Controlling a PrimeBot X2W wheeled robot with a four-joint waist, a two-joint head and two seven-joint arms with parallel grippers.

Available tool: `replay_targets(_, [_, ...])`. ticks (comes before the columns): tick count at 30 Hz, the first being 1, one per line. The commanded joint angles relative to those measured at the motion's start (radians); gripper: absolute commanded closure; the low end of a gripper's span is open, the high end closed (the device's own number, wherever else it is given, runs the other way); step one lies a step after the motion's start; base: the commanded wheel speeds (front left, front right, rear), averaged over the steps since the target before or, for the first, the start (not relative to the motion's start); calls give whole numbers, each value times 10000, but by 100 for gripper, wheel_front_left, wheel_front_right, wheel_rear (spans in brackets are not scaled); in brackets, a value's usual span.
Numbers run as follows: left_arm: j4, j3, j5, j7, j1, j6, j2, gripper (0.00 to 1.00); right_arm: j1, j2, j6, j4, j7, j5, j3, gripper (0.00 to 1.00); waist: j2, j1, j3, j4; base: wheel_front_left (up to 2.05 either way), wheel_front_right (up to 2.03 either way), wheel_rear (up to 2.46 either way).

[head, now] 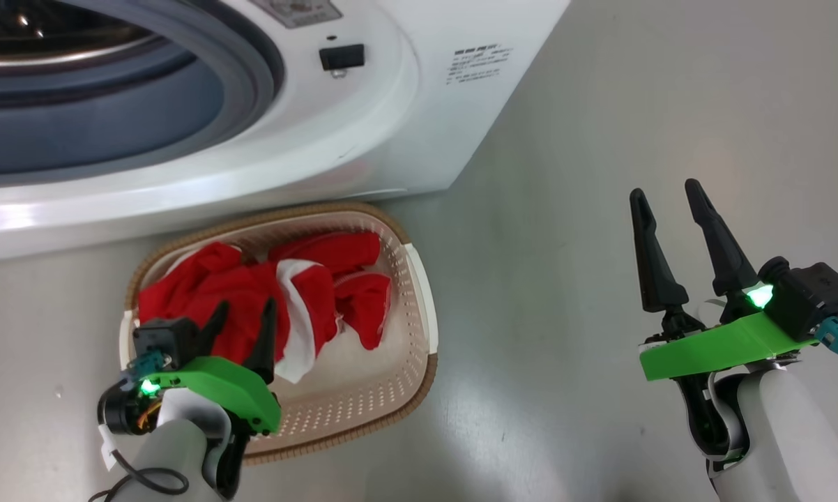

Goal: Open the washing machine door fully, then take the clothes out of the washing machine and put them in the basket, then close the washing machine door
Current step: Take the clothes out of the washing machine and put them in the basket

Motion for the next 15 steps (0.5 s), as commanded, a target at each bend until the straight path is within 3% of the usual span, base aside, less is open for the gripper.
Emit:
replay_targets(1, [-214, 282, -69, -49, 445, -55, 274, 0, 115, 15, 63, -175, -63, -99, 242, 0, 0, 0, -313, 17, 0, 0, 0])
replay_targets(15, [-2163, 989, 212, -49, 1812, -55, 365, 0, 774, 15, 63, 163, -63, -115, 401, 0, 0, 0, -2120, 75, 0, 0, 0])
